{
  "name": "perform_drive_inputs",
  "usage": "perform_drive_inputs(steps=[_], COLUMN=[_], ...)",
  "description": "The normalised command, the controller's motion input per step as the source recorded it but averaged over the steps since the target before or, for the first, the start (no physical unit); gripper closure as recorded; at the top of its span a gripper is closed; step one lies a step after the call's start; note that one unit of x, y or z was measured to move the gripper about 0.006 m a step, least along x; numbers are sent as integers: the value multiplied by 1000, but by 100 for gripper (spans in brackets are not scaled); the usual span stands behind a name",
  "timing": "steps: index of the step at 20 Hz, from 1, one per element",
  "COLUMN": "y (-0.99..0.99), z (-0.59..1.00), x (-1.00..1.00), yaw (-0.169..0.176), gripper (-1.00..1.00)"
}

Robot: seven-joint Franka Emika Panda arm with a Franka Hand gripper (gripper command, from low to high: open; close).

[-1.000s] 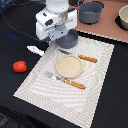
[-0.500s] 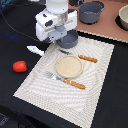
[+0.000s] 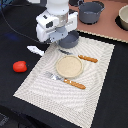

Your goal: Place the pan onto the stove and place the fish and sausage into the pan.

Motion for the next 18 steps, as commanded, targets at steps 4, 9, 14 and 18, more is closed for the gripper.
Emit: perform_drive_inputs(steps=[4, 9, 14, 18], y=[94, 266, 531, 705], z=[1000, 757, 383, 298], x=[79, -189, -536, -724], yaw=[-113, -18, 13, 30], gripper=[100, 100, 100, 100])
